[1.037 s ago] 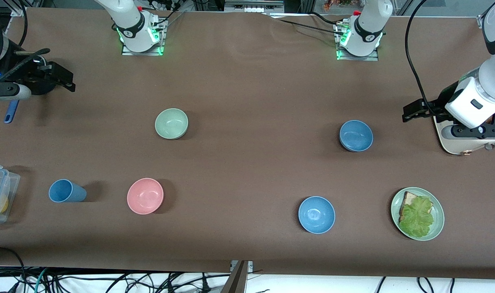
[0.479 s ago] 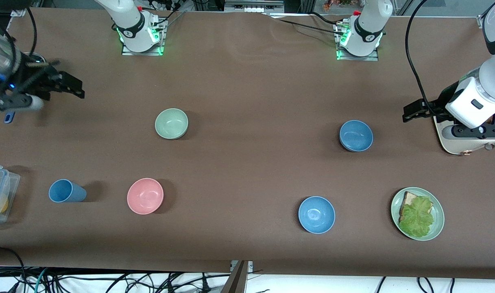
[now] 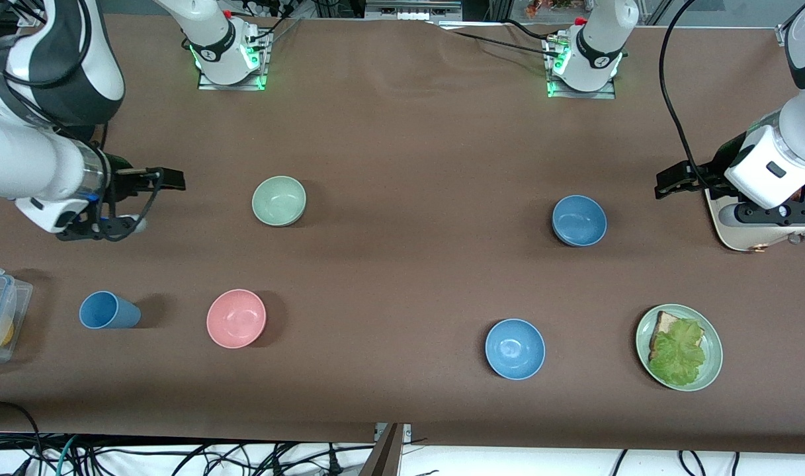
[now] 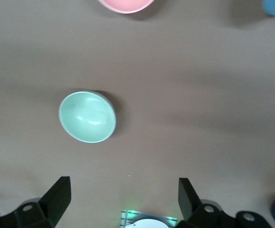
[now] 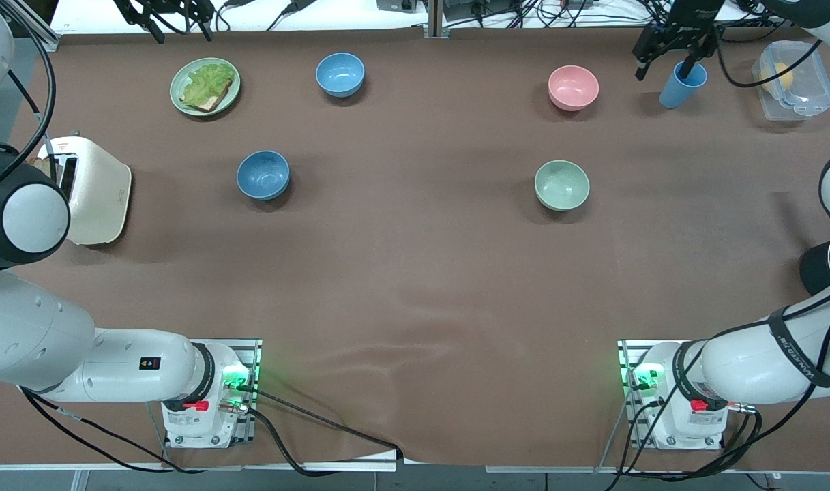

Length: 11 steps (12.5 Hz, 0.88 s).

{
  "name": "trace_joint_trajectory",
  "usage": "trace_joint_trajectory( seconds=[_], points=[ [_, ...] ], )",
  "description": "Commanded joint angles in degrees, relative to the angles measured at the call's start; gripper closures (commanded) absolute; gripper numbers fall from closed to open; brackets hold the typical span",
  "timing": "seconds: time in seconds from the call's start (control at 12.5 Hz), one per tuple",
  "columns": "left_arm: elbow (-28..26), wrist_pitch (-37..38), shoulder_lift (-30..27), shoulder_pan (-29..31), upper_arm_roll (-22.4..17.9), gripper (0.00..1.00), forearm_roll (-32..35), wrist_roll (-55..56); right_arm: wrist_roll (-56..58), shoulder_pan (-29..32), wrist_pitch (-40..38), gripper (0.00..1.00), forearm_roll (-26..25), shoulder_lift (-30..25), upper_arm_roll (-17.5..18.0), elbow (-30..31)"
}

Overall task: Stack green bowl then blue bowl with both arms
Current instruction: 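Reach the right gripper down to the pale green bowl's rim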

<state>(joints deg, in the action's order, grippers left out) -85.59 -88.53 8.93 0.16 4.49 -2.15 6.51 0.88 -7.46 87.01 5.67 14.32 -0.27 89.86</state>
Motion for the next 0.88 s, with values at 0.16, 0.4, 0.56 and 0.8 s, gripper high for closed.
trace_joint_trajectory(
  seconds=[0.16,0.4,0.56,0.8],
  points=[
    [0.9,0.9,0.3,0.2,-0.2,0.0,-1.1,-0.7,0.5,-0.3,26.8,0.0,1.4,-12.4,4.0,29.6],
    [0.9,0.9,0.3,0.1,-0.2,0.0,-1.2,-0.6,0.4,-0.3,45.1,0.0,1.4,-12.8,6.8,43.4],
    [0.9,0.9,0.3,0.2,-0.2,0.0,-1.2,-0.7,0.4,-0.3,53.3,0.0,1.4,-10.5,7.0,47.8],
    [0.9,0.9,0.3,0.2,-0.2,0.0,-1.2,-0.7,0.1,-0.4,65.7,0.02,1.7,-5.4,8.0,52.1]
  ],
)
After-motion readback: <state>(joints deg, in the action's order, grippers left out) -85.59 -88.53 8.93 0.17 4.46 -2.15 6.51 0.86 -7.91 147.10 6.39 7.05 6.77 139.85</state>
